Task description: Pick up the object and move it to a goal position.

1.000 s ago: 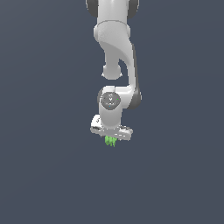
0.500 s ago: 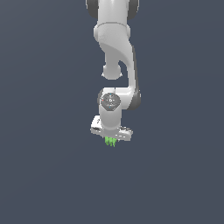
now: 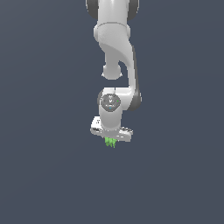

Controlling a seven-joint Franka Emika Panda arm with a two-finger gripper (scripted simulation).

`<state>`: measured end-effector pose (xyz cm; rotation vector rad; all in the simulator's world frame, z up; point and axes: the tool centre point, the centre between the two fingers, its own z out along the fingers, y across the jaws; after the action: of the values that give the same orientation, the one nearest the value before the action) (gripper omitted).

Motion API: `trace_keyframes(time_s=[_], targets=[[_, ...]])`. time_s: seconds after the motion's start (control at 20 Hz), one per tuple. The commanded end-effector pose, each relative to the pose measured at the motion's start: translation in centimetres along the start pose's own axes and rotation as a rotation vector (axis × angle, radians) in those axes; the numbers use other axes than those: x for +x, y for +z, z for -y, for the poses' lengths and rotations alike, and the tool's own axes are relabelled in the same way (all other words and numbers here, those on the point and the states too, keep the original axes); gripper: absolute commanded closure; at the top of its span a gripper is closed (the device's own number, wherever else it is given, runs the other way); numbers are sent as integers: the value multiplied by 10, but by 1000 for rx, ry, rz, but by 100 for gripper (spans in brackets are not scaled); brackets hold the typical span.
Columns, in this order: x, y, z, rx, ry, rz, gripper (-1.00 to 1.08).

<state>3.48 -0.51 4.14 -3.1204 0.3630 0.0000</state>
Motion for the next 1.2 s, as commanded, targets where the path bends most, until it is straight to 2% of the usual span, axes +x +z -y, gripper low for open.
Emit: trace_keyframes(time_s=[0.0, 0.35, 1.15], targets=[[4, -2, 1, 0, 0, 0, 108], [25, -9, 6, 0, 0, 0, 108], [91, -32, 21, 0, 0, 0, 108]])
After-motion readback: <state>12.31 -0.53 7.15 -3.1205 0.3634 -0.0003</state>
